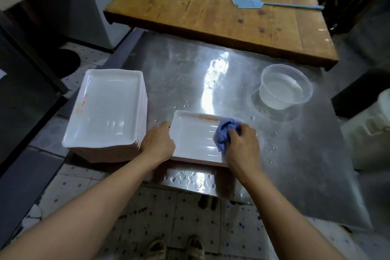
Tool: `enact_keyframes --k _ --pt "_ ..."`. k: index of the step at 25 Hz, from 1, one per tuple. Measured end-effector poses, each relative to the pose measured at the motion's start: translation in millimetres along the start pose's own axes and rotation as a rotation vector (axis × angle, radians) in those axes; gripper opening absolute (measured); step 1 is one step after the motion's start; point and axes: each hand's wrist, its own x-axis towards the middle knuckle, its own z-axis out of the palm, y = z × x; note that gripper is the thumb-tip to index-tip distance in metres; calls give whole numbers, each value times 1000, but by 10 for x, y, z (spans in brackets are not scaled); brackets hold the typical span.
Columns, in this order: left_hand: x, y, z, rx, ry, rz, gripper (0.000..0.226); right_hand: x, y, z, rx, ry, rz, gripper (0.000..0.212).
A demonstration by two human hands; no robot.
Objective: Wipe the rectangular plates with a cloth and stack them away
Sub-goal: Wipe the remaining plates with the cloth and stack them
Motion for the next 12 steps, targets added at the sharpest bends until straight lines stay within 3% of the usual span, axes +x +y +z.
enact_keyframes --k 5,12 --pt "-23 -13 38 -142 43 6 42 215 56 79 -224 -68 -48 34" --pt "-65 -47 101 -342 45 -28 50 284 -455 317 -131 -154 -151 34"
